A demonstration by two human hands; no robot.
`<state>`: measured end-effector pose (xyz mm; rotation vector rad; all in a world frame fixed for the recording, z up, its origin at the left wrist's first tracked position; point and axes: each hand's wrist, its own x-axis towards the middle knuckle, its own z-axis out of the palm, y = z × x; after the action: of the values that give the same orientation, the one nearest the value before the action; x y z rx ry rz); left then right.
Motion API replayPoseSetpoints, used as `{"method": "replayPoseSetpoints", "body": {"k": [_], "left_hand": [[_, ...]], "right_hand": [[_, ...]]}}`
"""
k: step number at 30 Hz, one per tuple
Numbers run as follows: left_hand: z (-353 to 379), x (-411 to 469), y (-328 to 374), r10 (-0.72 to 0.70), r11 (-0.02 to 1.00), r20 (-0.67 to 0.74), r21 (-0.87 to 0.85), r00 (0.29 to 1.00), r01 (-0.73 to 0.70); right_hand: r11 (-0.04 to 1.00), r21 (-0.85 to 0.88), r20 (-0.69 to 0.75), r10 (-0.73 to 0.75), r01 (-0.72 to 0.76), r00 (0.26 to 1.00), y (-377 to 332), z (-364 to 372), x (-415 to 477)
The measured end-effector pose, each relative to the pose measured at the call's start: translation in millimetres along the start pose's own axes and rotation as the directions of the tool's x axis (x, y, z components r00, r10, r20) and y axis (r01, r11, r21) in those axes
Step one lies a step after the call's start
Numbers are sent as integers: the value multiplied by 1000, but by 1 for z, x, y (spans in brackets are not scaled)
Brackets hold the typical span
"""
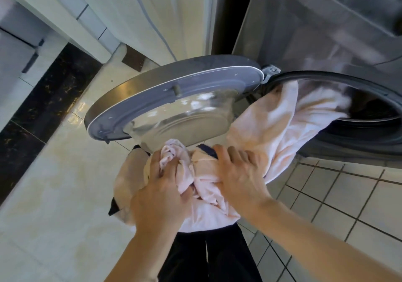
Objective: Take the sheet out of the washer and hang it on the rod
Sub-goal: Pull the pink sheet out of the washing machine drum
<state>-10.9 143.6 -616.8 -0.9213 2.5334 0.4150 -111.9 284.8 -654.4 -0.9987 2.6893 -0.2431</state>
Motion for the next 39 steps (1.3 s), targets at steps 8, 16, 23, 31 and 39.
{"method": "replayPoseSetpoints", "body": {"k": [8,16,23,31,39], "left_hand": [[-14,2,12,-124,801,217,-555,968,227],[-10,13,42,-206,698,315,-616,926,365],[-3,29,44,-218,600,456,-635,863,488],[6,28,39,-89,687,322,-665,942,293],[-5,27,30,-94,798,223,-565,970,208]], "right_hand": [[965,154,-321,-156,214,934,-7,5,-28],[840,319,-430,-283,438,857,0,-5,-24],[751,309,-466,-415,583,781,-5,-15,-25],[680,331,-316,-573,654,756,9,-16,-27],[808,124,144,-589,576,795,92,-17,-1]]}}
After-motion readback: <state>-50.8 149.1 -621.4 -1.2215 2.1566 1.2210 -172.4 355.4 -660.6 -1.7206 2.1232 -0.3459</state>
